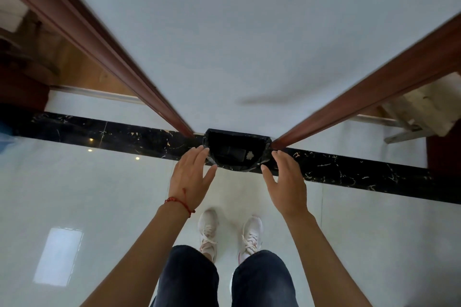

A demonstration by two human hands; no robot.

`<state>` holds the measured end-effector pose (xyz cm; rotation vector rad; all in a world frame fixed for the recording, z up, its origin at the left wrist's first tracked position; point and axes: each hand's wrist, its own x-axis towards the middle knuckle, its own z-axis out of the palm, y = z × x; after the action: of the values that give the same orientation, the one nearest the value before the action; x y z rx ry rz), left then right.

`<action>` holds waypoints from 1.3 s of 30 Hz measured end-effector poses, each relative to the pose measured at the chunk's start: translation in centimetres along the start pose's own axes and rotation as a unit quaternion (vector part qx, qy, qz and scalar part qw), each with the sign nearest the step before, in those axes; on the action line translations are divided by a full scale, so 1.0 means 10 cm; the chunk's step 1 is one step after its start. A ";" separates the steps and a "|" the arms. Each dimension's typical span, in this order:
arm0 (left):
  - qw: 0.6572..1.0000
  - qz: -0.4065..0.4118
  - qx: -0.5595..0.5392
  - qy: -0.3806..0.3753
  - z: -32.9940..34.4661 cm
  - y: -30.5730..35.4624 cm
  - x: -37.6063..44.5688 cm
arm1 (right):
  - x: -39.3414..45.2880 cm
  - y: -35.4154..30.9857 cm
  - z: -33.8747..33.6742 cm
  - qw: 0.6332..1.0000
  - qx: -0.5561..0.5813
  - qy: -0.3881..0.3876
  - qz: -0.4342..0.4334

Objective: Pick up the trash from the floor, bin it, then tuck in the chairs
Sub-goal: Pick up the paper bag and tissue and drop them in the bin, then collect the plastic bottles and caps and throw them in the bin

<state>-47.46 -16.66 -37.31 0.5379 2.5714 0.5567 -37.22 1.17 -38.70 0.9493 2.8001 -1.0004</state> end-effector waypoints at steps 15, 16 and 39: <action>0.998 0.039 0.011 0.053 -0.76 0.90 -0.57 | -0.33 -0.45 -1.27 0.998 -0.020 0.018 -0.058; 0.997 0.041 0.016 0.056 -0.80 0.95 -0.60 | -0.36 -0.46 -1.33 0.998 -0.022 0.021 -0.060; 0.921 0.332 0.178 -0.105 -1.05 1.74 -0.11 | -1.13 -0.23 -1.81 0.954 -0.013 0.201 0.224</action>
<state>-47.04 -5.58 -20.26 1.5347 2.2488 0.2083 -26.09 4.25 -20.60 1.8579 2.6564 -0.7704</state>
